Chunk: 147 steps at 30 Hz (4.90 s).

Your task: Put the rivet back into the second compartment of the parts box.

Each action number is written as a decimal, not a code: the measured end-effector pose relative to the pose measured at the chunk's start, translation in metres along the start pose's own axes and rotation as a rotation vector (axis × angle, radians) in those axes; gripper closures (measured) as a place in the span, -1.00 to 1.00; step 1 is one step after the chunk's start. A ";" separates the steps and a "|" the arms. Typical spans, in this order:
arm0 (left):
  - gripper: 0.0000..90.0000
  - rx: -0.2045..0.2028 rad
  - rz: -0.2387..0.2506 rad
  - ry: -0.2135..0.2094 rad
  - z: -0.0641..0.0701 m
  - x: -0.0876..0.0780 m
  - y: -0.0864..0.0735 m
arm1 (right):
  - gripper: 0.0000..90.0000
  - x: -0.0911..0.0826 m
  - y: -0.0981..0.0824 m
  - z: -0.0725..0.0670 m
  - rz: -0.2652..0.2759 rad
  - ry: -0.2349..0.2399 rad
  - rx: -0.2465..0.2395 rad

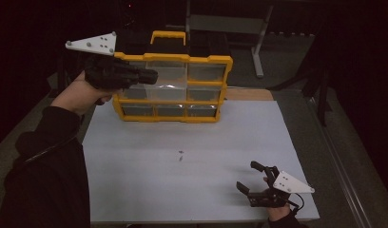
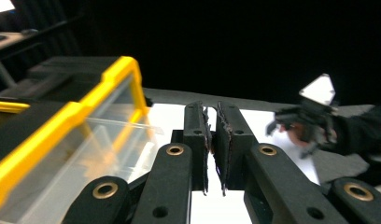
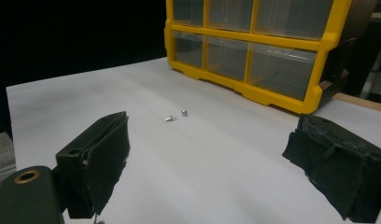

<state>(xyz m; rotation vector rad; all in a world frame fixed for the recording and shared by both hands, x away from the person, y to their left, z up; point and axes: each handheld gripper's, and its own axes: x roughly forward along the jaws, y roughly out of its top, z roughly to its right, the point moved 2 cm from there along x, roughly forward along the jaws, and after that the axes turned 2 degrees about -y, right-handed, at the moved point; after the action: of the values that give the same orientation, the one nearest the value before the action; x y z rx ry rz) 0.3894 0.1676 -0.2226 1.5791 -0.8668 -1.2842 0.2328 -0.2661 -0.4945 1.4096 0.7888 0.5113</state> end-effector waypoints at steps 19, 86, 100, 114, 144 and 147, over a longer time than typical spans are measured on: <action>0.82 -0.104 -0.080 0.101 -0.050 0.038 -0.005 | -0.75 -0.001 0.000 0.000 0.004 0.006 0.006; -1.00 -0.121 -0.092 0.065 0.052 0.034 -0.061 | -0.76 0.000 -0.001 -0.002 -0.014 0.010 -0.005; -1.00 -0.126 -0.089 0.000 0.081 0.076 -0.106 | -0.76 -0.001 -0.001 -0.002 -0.007 0.009 -0.006; -0.82 -0.128 -0.139 -0.049 0.086 0.120 -0.159 | -0.76 -0.001 0.000 -0.002 -0.006 0.014 -0.008; -0.21 -0.260 -0.248 0.014 0.032 0.169 -0.239 | -0.76 -0.001 -0.002 -0.002 -0.012 0.017 -0.002; -0.12 -0.260 -0.266 0.015 0.031 0.173 -0.244 | -0.76 -0.001 -0.001 -0.002 -0.012 0.017 -0.003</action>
<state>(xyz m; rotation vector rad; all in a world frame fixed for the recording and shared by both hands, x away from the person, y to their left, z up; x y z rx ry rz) 0.3925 0.0899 -0.5133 1.5271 -0.4670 -1.5029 0.2306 -0.2653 -0.4958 1.3986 0.8095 0.5156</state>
